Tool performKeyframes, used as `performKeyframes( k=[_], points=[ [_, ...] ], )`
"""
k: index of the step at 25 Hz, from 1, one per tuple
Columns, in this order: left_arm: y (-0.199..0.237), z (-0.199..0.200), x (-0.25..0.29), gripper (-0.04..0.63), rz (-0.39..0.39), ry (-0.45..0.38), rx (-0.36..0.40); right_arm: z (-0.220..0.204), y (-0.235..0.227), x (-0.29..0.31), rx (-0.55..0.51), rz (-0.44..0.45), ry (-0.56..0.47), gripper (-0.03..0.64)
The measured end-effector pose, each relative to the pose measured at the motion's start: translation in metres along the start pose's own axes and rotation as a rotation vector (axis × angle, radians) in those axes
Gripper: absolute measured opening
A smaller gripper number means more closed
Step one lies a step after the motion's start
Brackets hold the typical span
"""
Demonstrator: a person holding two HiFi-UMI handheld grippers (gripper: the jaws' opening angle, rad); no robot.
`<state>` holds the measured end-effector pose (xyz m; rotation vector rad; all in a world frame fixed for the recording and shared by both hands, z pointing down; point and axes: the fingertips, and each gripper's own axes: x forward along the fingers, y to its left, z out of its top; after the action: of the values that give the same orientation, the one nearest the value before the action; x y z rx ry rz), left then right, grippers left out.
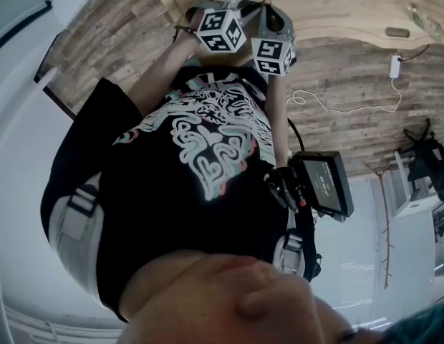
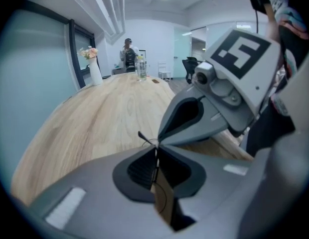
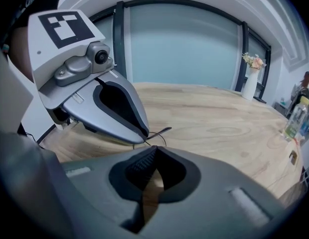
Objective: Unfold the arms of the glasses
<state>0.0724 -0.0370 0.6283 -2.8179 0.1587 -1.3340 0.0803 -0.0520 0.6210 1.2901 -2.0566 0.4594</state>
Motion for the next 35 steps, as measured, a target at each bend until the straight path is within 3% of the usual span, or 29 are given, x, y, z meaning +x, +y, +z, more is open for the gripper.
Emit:
performKeyframes(
  k=[9, 23, 30, 35],
  points=[
    [0.007, 0.004, -0.006, 0.003, -0.021, -0.052, -0.046, -0.002, -0.003, 0.006, 0.015, 0.006, 0.009, 0.000],
    [0.024, 0.010, -0.028, 0.003, 0.044, -0.126, -0.122, -0.006, -0.007, 0.017, 0.023, 0.020, 0.011, 0.000],
    [0.034, 0.007, -0.037, 0.003, 0.110, -0.147, -0.168, -0.014, -0.011, 0.024, 0.005, 0.026, 0.020, 0.000],
    [0.055, 0.001, -0.058, 0.003, 0.216, -0.171, -0.211, -0.010, -0.008, 0.027, -0.011, 0.025, 0.021, 0.000]
  ],
)
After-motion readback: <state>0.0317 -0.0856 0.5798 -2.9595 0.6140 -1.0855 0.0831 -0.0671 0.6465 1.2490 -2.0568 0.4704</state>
